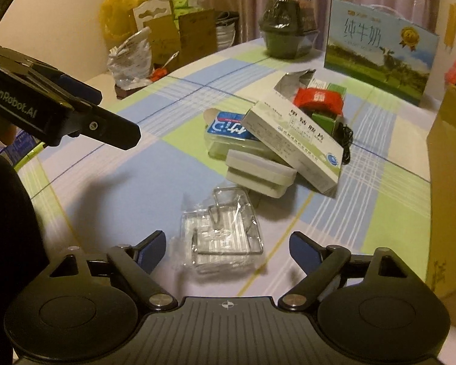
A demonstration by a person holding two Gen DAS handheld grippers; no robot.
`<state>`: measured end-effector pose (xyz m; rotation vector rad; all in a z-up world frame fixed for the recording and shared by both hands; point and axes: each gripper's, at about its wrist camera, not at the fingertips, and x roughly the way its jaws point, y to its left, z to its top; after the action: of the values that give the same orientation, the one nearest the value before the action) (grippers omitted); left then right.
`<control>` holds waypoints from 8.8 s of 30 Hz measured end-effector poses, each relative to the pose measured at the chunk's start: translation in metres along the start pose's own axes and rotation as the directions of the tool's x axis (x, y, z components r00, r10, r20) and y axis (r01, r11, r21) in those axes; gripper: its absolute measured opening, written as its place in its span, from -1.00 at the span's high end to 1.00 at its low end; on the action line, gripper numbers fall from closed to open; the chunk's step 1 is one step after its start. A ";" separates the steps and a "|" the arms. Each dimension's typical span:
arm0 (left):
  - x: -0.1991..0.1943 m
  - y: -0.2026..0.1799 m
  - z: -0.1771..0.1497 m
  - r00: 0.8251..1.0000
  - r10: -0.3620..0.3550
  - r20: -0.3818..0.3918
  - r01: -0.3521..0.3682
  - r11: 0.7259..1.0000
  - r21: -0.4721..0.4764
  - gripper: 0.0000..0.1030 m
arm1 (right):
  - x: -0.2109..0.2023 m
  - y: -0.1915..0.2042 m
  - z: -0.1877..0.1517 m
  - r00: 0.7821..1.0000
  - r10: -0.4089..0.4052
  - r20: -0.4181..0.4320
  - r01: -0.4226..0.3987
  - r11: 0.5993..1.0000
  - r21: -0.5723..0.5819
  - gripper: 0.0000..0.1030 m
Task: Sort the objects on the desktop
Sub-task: 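Reach the right tool to the clear plastic soap dish and grasp it, then grasp the white stacked container with the left tool while the right tool holds the soap dish, then carry the soap dish into the cardboard box with the right tool, then release the soap dish and container into the box, withdraw both tools, then grasp the white medicine box with the right tool while the left tool grasps the toothpaste box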
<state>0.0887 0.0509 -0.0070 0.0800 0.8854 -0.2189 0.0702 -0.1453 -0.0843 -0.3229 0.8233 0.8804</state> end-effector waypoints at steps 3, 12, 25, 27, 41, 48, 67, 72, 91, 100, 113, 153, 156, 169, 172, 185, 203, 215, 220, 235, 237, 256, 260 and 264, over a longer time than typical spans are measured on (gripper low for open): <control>0.009 0.000 0.001 1.000 0.009 -0.007 -0.009 1.000 0.002 -0.98 | 0.008 -0.004 0.002 1.000 0.024 -0.015 -0.024 1.000 -0.004 -0.59; 0.021 -0.001 0.005 1.000 0.012 -0.015 -0.012 1.000 -0.003 -0.98 | 0.027 -0.002 -0.001 0.998 0.026 -0.057 -0.026 1.000 -0.001 -0.14; 0.031 -0.025 0.011 1.000 -0.017 -0.020 0.016 1.000 -0.011 -0.98 | -0.011 -0.023 -0.023 0.993 -0.114 -0.033 0.117 0.988 0.099 0.01; 0.035 -0.033 0.012 0.999 -0.035 -0.014 0.035 0.999 -0.021 -0.98 | -0.019 -0.032 -0.029 0.986 -0.164 -0.026 0.166 0.975 0.144 0.01; 0.098 -0.077 0.031 0.998 -0.058 0.040 0.062 0.992 -0.106 -0.70 | -0.037 -0.066 -0.051 0.966 -0.259 0.003 0.246 0.920 0.304 0.01; 0.122 -0.084 0.030 1.000 -0.011 0.010 0.012 0.995 -0.098 -0.28 | -0.036 -0.071 -0.054 0.972 -0.233 0.011 0.218 0.925 0.311 0.01; 0.084 -0.104 -0.012 1.000 -0.020 -0.005 0.020 1.000 0.023 -0.19 | -0.042 -0.069 -0.062 0.964 -0.266 0.006 0.249 0.911 0.329 -0.01; 0.090 -0.106 -0.009 1.000 -0.008 -0.010 0.008 0.999 0.038 -0.19 | -0.039 -0.070 -0.062 0.966 -0.259 0.006 0.244 0.915 0.320 -0.15; 0.069 -0.109 -0.011 1.000 -0.004 0.031 0.003 0.998 0.058 -0.17 | -0.055 -0.059 -0.056 0.957 -0.287 0.046 0.263 0.923 0.281 0.01; 0.030 -0.116 0.003 0.994 -0.022 0.104 0.017 0.998 0.057 -0.17 | -0.099 -0.045 -0.034 0.922 -0.349 0.169 0.304 0.921 0.243 0.01; -0.007 -0.188 0.087 0.954 -0.173 0.244 0.134 0.977 0.166 -0.17 | -0.171 -0.108 -0.004 0.813 -0.505 0.289 0.413 0.851 0.325 0.00; 0.063 -0.267 0.137 0.943 -0.266 0.199 0.219 0.949 0.227 -0.56 | -0.166 -0.232 -0.035 0.814 -0.559 0.159 0.424 0.757 0.497 0.00; 0.055 -0.248 0.133 0.949 -0.236 0.211 0.198 0.962 0.186 -0.57 | -0.165 -0.232 -0.033 0.820 -0.549 0.160 0.410 0.760 0.504 0.00; 0.023 -0.183 0.091 0.966 -0.141 0.217 0.126 0.989 0.081 -0.68 | -0.179 -0.206 -0.032 0.815 -0.538 0.215 0.366 0.766 0.529 -0.41; 0.017 -0.167 0.076 0.973 -0.105 0.206 0.094 0.994 0.060 -0.72 | -0.181 -0.187 -0.032 0.821 -0.517 0.242 0.340 0.783 0.520 -0.47; -0.004 -0.117 0.027 0.984 0.002 0.179 -0.002 1.000 -0.002 -0.83 | -0.155 -0.105 -0.011 0.888 -0.379 0.261 0.266 0.886 0.379 -0.70; -0.017 -0.040 0.021 0.981 0.028 0.191 -0.035 0.999 0.029 -0.88 | -0.100 -0.039 0.024 0.945 -0.225 0.239 0.192 0.969 0.153 -0.83; 0.023 -0.006 0.036 0.993 -0.002 0.116 -0.025 0.971 0.237 -0.88 | -0.046 -0.040 0.032 0.972 -0.173 0.159 0.169 0.985 0.038 -0.84; 0.047 -0.002 0.034 0.997 -0.008 0.080 -0.015 0.958 0.286 -0.88 | -0.019 -0.045 0.038 0.980 -0.158 0.123 0.165 0.985 -0.048 -0.84; 0.101 -0.002 0.043 0.991 -0.126 -0.045 0.129 0.822 0.555 -0.76 | 0.053 -0.045 0.086 1.000 -0.001 -0.022 -0.010 0.871 -0.491 -0.39; 0.106 -0.001 0.046 0.988 -0.143 -0.060 0.152 0.804 0.575 -0.72 | 0.063 -0.043 0.090 0.998 0.027 -0.057 -0.053 0.843 -0.536 -0.31; 0.141 0.000 0.058 0.949 -0.263 -0.172 0.310 0.695 0.649 -0.60 | 0.122 -0.049 0.118 0.963 0.082 -0.259 -0.244 0.679 -0.692 -0.33; 0.146 0.001 0.058 0.946 -0.268 -0.185 0.322 0.697 0.641 -0.60 | 0.128 -0.050 0.120 0.958 0.075 -0.278 -0.253 0.682 -0.686 -0.37; 0.147 0.001 0.060 0.939 -0.287 -0.187 0.339 0.699 0.630 -0.60 | 0.129 -0.050 0.120 0.954 0.071 -0.292 -0.260 0.684 -0.681 -0.38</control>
<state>0.2246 0.0196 -0.0835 0.6052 0.8578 -0.8592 0.2164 -0.0371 -0.1062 -1.0837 0.7057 1.3460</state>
